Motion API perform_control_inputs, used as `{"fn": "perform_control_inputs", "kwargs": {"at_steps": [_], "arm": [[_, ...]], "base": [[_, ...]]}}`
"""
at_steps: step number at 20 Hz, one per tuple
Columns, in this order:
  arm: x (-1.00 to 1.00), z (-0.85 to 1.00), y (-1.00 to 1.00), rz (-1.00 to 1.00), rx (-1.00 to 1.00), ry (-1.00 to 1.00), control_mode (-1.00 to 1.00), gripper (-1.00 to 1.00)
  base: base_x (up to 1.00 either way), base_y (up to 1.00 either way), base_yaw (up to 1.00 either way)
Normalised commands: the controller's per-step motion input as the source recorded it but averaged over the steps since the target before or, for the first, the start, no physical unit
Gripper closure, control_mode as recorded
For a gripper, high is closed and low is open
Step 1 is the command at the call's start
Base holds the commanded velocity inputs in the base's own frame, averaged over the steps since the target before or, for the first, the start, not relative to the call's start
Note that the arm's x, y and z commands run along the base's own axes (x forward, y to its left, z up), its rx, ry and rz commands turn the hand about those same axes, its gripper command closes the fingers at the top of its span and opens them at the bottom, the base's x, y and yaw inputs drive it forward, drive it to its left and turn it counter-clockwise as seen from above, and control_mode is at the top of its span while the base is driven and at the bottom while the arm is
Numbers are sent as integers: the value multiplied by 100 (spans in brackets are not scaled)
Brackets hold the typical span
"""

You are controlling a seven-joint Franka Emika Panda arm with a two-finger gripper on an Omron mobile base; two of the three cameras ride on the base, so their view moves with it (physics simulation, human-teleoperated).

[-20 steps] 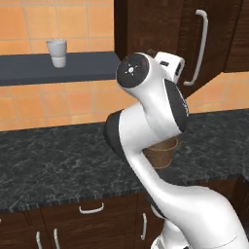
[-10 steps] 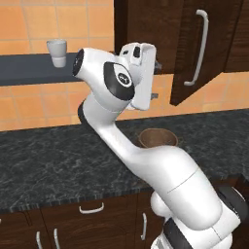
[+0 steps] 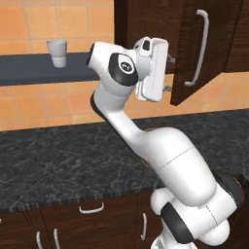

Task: Open the cabinet, pick up the bread from the cabinet and place it in the basket. Then move the basket to the dining counter.

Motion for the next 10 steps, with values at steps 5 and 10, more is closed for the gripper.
{"fn": "perform_control_inputs", "kwargs": {"at_steps": [5, 10], "arm": [[-29, 0, -69, -38, -6, 0, -100, -100], [-64, 5, -100, -26, 3, -1, -100, -100]], "base": [[0, 0, 0], [0, 0, 0]]}}
